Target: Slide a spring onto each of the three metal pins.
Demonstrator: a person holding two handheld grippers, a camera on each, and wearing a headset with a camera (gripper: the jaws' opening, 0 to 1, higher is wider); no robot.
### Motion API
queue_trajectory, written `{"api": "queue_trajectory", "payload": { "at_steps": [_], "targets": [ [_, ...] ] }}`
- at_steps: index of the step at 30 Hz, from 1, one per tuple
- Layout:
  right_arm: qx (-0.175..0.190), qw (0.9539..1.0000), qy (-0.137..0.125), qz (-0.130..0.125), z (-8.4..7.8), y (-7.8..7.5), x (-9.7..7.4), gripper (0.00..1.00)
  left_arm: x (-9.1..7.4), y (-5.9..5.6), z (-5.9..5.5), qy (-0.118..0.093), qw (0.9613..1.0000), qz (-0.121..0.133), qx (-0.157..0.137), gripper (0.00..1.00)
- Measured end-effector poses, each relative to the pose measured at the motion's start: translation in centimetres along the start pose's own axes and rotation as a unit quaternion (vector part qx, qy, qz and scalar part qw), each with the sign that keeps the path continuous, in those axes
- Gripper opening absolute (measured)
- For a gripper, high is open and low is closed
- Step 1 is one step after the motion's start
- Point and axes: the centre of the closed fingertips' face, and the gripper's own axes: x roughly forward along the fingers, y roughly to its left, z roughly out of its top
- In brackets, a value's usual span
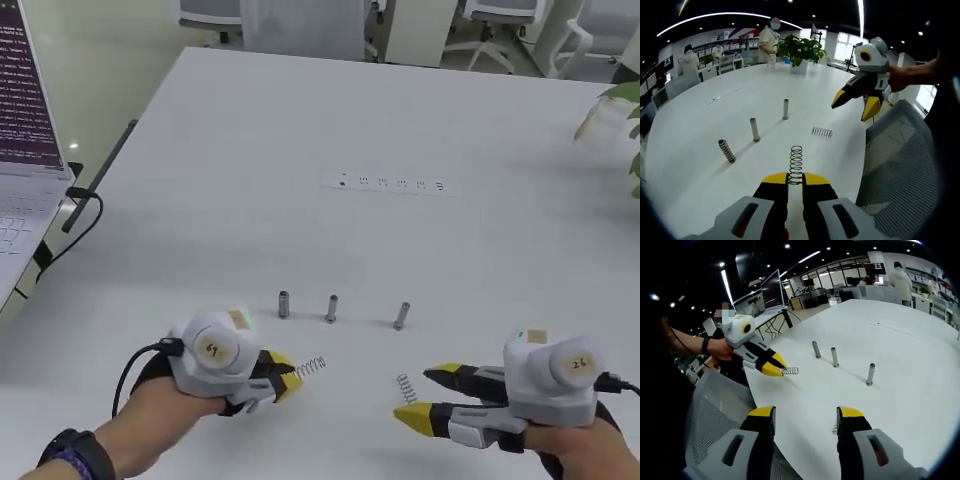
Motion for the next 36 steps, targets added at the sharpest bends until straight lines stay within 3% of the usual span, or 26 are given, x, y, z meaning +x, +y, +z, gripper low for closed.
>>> {"api": "queue_trajectory", "payload": {
  "at_steps": [9, 26, 36],
  "targets": [
    [-0.001, 0.9999, -0.005, 0.010, 0.4, 0.3, 0.5, 0.45, 0.5, -1.6, 1.9, -0.018, 0.9996, -0.022, 0.006, 0.02],
    [0.002, 0.9993, -0.011, 0.035, 0.9, 1.2, 1.2, 0.41, 1.2, -5.2, 5.1, -0.032, 0.9962, -0.061, 0.054, 0.02],
    [0.009, 0.9975, -0.025, 0.066, 1.4, 2.3, 1.3, 0.32, 1.4, -6.7, 5.6, -0.034, 0.9941, -0.077, 0.069, 0.02]
  ]
}}
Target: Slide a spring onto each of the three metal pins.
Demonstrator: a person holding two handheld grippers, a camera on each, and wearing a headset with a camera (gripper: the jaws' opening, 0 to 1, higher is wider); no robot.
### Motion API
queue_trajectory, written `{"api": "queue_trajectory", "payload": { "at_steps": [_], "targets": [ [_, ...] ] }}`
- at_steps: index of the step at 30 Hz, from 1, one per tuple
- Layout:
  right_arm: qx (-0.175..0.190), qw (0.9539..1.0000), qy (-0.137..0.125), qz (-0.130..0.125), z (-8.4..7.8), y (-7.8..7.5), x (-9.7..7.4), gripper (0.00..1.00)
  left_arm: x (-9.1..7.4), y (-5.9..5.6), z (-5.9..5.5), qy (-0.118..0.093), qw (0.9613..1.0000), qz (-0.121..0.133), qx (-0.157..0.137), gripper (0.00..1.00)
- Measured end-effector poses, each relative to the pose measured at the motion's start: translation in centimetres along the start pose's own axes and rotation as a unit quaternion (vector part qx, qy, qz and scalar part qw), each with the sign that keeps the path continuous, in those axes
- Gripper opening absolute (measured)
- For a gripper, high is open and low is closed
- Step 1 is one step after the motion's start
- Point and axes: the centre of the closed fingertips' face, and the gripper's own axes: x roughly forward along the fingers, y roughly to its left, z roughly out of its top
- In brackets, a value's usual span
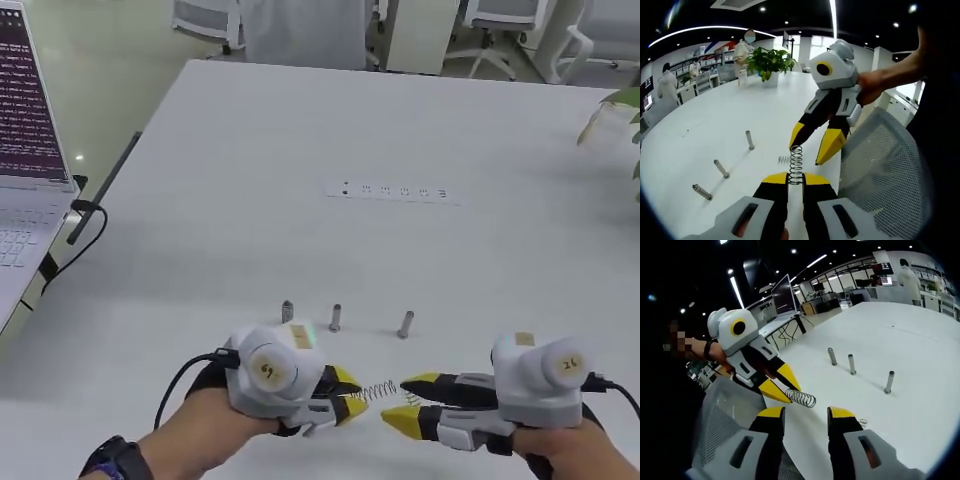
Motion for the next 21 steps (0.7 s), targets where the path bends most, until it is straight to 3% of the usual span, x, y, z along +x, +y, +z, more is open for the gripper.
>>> {"api": "queue_trajectory", "payload": {
  "at_steps": [7, 21],
  "targets": [
    [0.006, 0.9999, 0.001, 0.016, -0.3, 0.6, 0.0, 0.28, 0.2, -1.0, 0.0, 0.002, 0.9999, -0.011, 0.008, 0.02],
    [0.019, 0.9992, -0.014, 0.032, 0.2, 1.1, -0.1, 0.16, 0.2, -1.2, 0.5, 0.002, 0.9995, -0.023, 0.024, 0.02]
  ]
}}
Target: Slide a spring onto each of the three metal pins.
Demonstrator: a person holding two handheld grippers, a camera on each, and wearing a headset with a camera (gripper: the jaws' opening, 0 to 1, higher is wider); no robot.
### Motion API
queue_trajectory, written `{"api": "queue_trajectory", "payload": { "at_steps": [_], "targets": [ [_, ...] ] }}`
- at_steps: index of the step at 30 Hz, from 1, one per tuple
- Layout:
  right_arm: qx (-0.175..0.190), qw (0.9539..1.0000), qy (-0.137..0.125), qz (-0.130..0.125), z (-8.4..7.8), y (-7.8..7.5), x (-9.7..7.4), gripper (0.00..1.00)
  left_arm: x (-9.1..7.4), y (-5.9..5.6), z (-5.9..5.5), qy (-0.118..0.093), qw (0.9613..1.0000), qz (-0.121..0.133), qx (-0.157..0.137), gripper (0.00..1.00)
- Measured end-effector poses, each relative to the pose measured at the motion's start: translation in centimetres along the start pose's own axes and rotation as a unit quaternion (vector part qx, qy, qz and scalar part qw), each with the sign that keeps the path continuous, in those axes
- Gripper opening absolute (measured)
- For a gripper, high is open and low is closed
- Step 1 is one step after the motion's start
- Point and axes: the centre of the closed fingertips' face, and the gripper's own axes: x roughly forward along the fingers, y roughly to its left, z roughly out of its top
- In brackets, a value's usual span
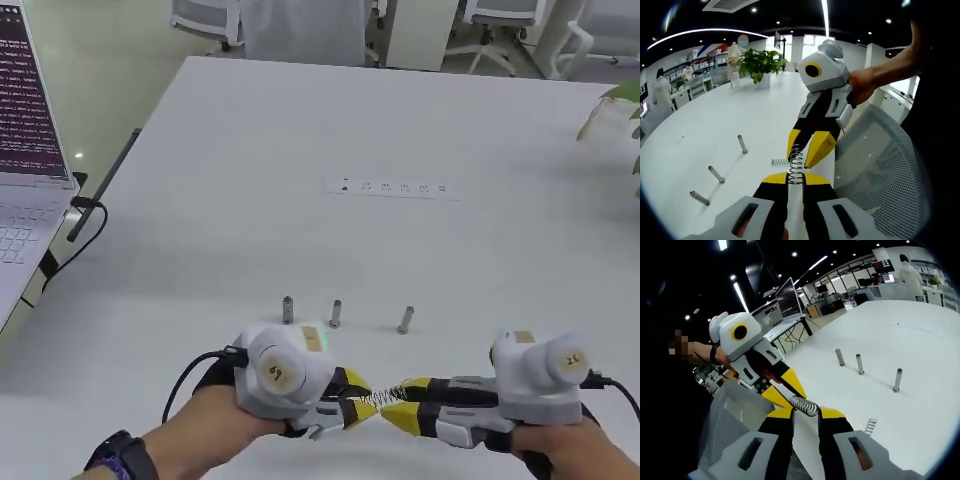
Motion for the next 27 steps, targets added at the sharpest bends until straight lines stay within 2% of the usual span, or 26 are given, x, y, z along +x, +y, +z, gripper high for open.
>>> {"api": "queue_trajectory", "payload": {
  "at_steps": [4, 19, 27],
  "targets": [
    [0.009, 0.9999, -0.011, 0.008, 0.5, 0.2, -0.1, 0.13, 0.0, -0.1, 0.1, 0.000, 1.0000, -0.002, 0.003, 0.02],
    [0.002, 0.9998, -0.003, 0.017, 0.7, 0.9, 0.1, 0.11, 0.3, -0.3, 0.3, 0.007, 0.9996, -0.007, 0.025, 0.02],
    [-0.010, 0.9998, 0.005, 0.017, 1.6, 1.2, -0.1, 0.09, 0.4, 0.0, 0.6, 0.002, 0.9996, -0.003, 0.026, 0.02]
  ]
}}
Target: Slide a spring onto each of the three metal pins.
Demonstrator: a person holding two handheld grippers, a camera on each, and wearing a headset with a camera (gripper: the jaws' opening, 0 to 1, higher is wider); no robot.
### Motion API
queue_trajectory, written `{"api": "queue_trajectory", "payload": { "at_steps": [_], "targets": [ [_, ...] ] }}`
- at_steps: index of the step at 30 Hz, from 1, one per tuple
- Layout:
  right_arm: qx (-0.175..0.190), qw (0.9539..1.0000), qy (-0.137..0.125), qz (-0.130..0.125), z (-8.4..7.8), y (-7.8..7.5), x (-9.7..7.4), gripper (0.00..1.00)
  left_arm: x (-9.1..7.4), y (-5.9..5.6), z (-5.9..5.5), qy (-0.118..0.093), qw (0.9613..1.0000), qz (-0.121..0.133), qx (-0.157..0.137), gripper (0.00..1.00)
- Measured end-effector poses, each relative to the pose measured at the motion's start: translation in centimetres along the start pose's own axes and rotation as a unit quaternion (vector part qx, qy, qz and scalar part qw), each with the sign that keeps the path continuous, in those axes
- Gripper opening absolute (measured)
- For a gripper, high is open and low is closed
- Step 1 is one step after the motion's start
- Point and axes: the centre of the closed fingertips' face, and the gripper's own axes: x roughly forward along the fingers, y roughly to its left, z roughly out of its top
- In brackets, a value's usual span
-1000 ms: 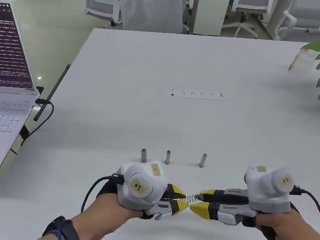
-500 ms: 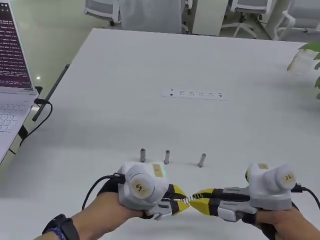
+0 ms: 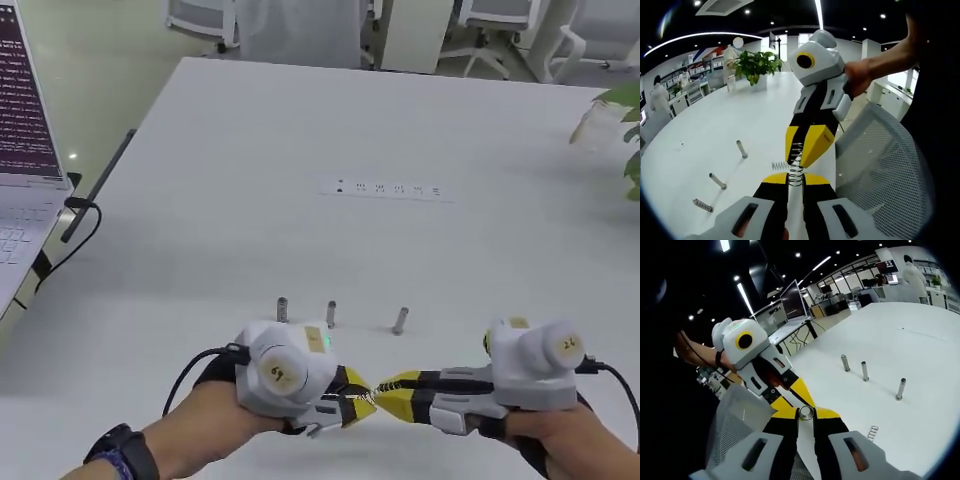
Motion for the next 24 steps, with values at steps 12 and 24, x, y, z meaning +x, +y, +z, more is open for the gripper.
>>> {"api": "queue_trajectory", "payload": {
  "at_steps": [12, 24],
  "targets": [
    [-0.050, 0.9978, 0.041, -0.015, 0.9, -0.2, -0.5, 0.08, 0.2, 0.3, 1.0, -0.013, 0.9999, 0.007, 0.002, 0.02],
    [-0.129, 0.9866, 0.097, -0.024, 2.8, -0.4, -1.1, 0.08, 0.2, 1.4, 2.9, -0.041, 0.9990, 0.013, -0.008, 0.02]
  ]
}}
